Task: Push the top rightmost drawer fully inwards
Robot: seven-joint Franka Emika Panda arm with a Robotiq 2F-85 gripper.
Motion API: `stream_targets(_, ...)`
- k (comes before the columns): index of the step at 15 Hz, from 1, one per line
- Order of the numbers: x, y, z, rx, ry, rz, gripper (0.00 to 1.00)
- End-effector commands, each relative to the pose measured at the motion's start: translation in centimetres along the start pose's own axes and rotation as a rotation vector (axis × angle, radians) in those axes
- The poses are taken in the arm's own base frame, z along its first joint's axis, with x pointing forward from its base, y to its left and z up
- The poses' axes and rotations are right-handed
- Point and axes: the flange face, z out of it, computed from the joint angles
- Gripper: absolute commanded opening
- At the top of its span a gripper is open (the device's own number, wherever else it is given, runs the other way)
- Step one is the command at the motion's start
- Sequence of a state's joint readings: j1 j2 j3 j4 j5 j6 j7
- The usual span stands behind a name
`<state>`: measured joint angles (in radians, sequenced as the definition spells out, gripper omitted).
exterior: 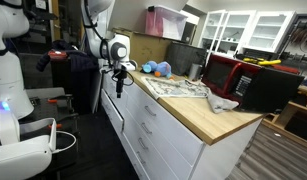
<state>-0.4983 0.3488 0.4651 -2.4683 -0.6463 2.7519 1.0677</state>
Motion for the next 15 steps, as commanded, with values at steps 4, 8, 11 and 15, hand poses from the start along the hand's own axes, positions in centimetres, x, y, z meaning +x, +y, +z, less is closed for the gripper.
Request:
stream_targets(4, -1.1, 3.8, -5.8, -0.027, -0.140, 0.017, 1.00)
stream_targets(8, -0.3, 3.0, -10.8, 0.079, -0.151, -0.035, 1.00)
stream_targets(11, -0.6, 3.6, -15.0, 0.126, -0.128, -0.109, 1.00)
stream_targets(15, -1.4, 5.0, -20.3, 0.095, -0.103, -0.198, 1.00)
